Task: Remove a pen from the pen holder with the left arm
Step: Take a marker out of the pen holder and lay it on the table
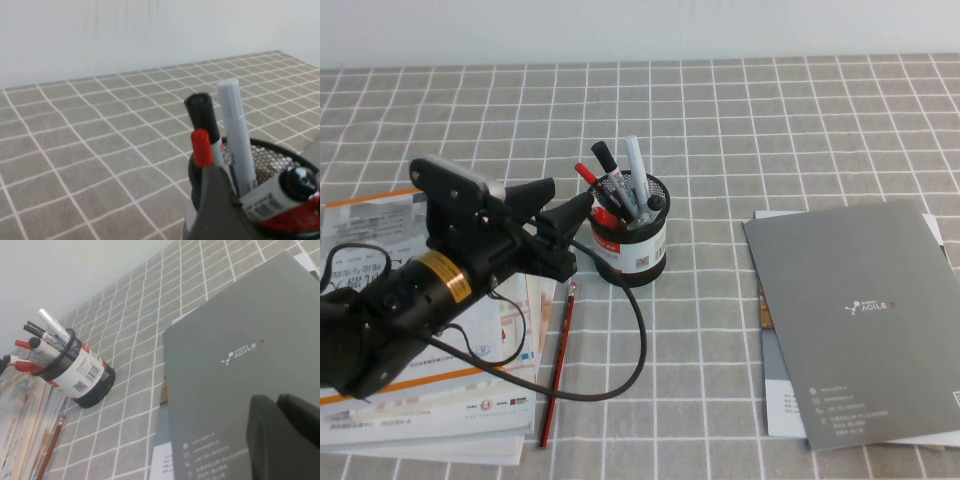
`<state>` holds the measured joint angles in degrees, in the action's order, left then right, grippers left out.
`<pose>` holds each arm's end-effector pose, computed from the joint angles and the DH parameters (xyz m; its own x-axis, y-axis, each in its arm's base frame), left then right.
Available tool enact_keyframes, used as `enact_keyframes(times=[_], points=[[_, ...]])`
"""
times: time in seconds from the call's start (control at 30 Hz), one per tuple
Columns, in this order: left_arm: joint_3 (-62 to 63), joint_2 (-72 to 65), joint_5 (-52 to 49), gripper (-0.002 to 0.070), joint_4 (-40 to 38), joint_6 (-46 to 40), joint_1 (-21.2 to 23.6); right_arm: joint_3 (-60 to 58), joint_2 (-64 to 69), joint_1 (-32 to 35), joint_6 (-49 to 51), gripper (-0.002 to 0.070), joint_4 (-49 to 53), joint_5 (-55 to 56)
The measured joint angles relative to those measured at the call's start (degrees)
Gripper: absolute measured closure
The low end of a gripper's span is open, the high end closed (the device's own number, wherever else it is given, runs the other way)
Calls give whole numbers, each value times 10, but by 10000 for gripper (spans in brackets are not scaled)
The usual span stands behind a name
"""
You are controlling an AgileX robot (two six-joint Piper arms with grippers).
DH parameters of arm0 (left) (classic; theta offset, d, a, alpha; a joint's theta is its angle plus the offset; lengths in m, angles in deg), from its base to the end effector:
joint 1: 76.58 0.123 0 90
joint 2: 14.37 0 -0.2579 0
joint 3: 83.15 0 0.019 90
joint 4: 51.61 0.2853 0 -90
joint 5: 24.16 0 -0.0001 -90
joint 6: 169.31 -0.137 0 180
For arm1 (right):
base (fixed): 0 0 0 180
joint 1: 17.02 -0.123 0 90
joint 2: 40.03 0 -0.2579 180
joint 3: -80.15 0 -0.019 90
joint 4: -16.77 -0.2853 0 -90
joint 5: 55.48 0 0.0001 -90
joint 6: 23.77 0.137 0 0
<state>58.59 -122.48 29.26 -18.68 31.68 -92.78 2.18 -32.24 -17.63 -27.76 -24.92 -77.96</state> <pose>0.3445 -0.1623 0.1242 -0.1299 0.0396 -0.9907 0.6665 0.7432 -0.0576 0.1563 0.0366 0.1683 -0.3320 0.5576 -0.7608 -0.0804 0.7869 0.6118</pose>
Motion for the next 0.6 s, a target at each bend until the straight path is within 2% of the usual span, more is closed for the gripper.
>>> enact_keyframes(times=[0.6], points=[[46,-33,11,322,-1,-15,0,0,0,0,0,689,0,0]])
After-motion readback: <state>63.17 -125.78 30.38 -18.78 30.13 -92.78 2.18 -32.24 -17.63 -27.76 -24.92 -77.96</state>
